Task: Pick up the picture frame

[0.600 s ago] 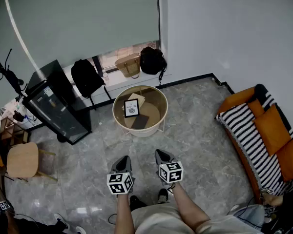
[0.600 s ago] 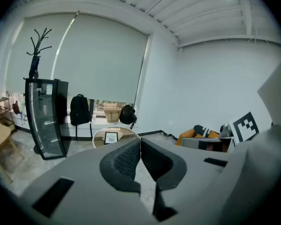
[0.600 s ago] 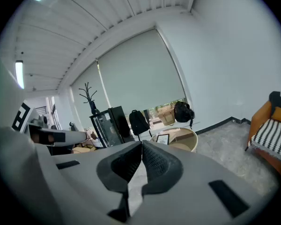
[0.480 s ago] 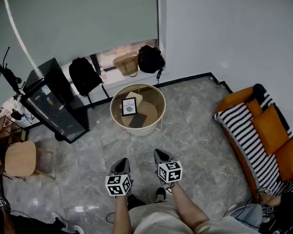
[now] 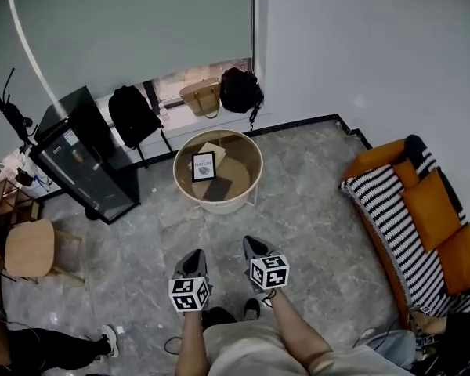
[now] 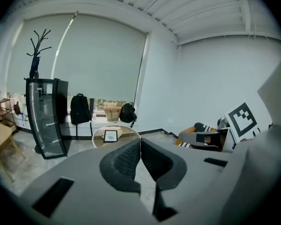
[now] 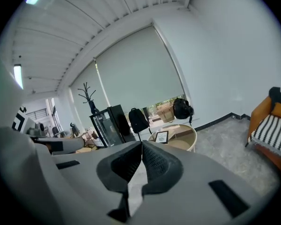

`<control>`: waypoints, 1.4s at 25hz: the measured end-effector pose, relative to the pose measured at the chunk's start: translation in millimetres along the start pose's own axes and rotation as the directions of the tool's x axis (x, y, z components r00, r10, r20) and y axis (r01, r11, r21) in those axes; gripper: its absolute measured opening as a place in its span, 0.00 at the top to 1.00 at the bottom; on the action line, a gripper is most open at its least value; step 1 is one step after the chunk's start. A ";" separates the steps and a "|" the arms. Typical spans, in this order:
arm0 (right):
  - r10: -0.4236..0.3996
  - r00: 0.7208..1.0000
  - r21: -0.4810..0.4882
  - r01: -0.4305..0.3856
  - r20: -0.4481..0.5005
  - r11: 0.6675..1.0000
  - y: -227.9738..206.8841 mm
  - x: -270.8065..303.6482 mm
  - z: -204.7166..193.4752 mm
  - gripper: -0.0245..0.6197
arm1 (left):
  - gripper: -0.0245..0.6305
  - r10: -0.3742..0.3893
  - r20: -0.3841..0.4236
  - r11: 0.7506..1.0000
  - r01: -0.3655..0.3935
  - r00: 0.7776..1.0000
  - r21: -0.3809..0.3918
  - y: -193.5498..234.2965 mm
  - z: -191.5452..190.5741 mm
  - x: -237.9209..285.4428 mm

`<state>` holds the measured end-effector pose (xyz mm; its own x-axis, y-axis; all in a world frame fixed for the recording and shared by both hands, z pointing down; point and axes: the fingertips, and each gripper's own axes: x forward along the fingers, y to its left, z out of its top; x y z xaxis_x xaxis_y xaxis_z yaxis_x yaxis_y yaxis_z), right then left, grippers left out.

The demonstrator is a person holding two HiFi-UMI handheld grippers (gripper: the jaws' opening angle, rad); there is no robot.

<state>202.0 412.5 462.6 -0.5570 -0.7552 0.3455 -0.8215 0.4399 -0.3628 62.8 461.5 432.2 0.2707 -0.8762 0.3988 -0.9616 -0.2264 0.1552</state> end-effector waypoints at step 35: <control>-0.052 0.998 0.131 0.048 0.028 0.990 -54.6 127.0 55.8 0.91 | 0.93 -0.089 -0.021 0.986 0.085 0.996 -0.145 76.1 55.7 129.3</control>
<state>182.9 265.4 478.0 -0.5100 -0.7905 0.3392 -0.8241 0.3362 -0.4558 22.0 307.2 445.3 0.3565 -0.8433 0.4022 -0.9181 -0.2363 0.3184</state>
